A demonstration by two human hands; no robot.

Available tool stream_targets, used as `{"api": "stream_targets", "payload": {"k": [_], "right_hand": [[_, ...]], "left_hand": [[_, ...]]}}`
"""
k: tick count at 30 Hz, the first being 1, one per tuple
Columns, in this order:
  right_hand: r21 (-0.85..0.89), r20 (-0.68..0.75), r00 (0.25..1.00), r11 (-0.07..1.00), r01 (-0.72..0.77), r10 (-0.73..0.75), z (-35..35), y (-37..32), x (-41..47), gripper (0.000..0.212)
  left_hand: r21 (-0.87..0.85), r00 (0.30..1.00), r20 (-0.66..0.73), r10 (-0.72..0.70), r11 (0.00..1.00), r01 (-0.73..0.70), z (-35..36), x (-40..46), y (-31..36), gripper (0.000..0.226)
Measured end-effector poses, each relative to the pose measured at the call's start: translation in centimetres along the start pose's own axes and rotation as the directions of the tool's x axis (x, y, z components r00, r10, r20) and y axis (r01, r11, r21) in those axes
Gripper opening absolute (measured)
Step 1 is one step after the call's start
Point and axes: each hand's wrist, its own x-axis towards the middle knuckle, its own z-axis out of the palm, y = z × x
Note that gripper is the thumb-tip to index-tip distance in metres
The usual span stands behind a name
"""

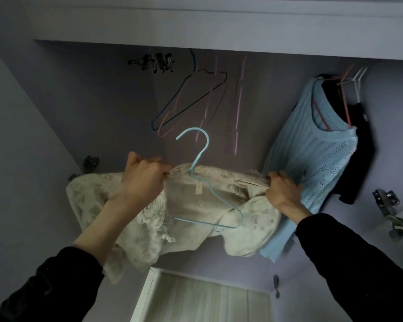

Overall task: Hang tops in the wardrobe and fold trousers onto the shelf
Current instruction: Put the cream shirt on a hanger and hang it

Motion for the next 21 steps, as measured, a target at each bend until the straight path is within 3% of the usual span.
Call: {"api": "stream_targets", "payload": {"k": [5, 11, 17, 19, 21], "right_hand": [[-0.044, 0.096, 0.995, 0.998, 0.044, -0.04, -0.4, 0.3, -0.3, 0.034], [0.223, 0.157, 0.973, 0.966, 0.131, -0.168, -2.1, -0.4, -0.6, 0.014], [0.457, 0.009, 0.964, 0.859, 0.233, -0.266, -4.4, -1.6, -2.1, 0.002], [0.515, 0.131, 0.912, 0.813, 0.272, -0.388, -5.2, -2.1, -2.8, 0.012], [0.598, 0.322, 0.794, 0.761, 0.251, -0.516, -5.8, -2.4, -3.4, 0.017]], "left_hand": [[0.012, 0.985, -0.054, -0.161, 0.987, 0.162, 0.7, 0.2, 0.3, 0.033], [-0.039, 0.961, 0.005, -0.277, 0.96, 0.277, 1.6, 0.3, 1.5, 0.025], [-0.182, 0.963, 0.059, -0.263, 0.945, 0.27, 1.7, 0.3, 2.9, 0.016], [-0.277, 0.959, 0.056, -0.279, 0.918, 0.284, 1.6, 0.6, 3.2, 0.016], [-0.344, 0.955, 0.044, -0.295, 0.893, 0.292, 1.4, 0.9, 3.3, 0.016]]}}
